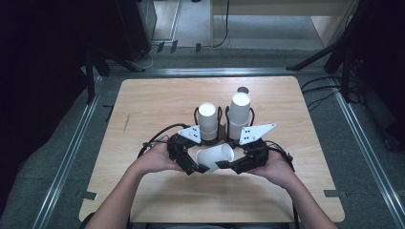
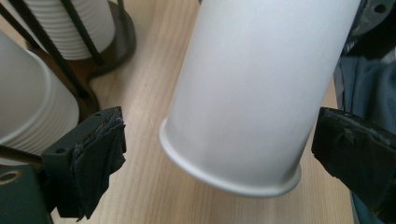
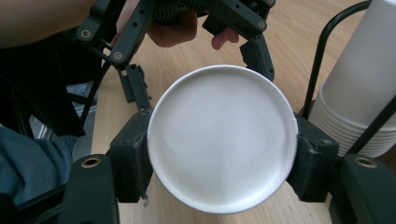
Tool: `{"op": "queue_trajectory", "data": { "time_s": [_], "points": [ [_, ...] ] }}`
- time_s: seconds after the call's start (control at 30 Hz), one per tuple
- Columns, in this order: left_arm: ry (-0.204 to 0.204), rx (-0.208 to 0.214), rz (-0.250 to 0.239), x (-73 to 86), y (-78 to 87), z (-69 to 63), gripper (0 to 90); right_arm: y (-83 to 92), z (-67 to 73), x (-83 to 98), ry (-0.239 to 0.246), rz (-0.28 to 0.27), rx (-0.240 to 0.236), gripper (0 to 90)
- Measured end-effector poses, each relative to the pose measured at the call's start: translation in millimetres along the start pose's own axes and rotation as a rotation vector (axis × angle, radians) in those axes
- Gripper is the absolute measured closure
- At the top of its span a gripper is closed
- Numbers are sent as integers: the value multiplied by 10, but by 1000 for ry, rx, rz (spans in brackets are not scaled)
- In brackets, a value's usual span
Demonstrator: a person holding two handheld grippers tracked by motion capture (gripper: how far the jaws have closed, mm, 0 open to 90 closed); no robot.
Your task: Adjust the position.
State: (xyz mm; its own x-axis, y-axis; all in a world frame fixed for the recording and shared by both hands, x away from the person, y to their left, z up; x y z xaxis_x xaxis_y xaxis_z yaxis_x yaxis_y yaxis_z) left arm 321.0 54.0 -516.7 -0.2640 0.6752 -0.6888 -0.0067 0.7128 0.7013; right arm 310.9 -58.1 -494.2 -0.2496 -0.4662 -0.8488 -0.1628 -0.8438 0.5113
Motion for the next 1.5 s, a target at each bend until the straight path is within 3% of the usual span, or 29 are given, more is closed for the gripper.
{"op": "queue_trajectory", "data": {
  "time_s": [0.1, 0.13, 0.3, 0.47, 0.77, 0.9, 0.97, 1.1, 1.43, 1.5],
  "points": [
    [10, 0, -35, -20, 34, 4, 31, 32, -2, -12, -7, -11, 0, 344],
    [30, 19, -70, -39, 52, -15, 31, 61, -12, -22, -6, -23, 5, 344],
    [24, 8, -108, -61, 58, -34, 32, 122, -16, -66, -16, -60, 2, 343],
    [13, 35, -164, -111, 35, -84, 35, 178, -2, -146, -35, -115, -13, 343],
    [25, 61, -210, -166, -13, -109, 68, 198, 41, -206, -35, -149, -32, 342],
    [14, 84, -236, -172, 9, -136, 149, 201, 41, -214, -38, -154, -30, 341],
    [5, 90, -235, -169, 21, -144, 184, 210, 36, -219, -50, -163, -41, 342],
    [-9, 85, -217, -145, 13, -145, 213, 191, 52, -199, -27, -149, -35, 343],
    [11, 108, -201, -127, 16, -143, 239, 181, 45, -187, -30, -145, -42, 334],
    [13, 109, -203, -128, 35, -135, 240, 181, 51, -186, -23, -147, -38, 288]
  ]
}}
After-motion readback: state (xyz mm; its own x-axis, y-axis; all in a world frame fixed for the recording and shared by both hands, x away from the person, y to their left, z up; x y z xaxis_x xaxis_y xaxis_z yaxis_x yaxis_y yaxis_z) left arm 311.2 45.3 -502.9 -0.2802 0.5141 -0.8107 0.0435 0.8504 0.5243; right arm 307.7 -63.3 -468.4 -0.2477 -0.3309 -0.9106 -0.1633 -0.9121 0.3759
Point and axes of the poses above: each handheld gripper's, and its own axes: y roughly backward along the jaws, x roughly out of its underside, z roughly to its left, the point moved 9 cm from there along -y, roughly forward along the jaws, and after that the axes turned 4 degrees about x, right-handed, at the moved point
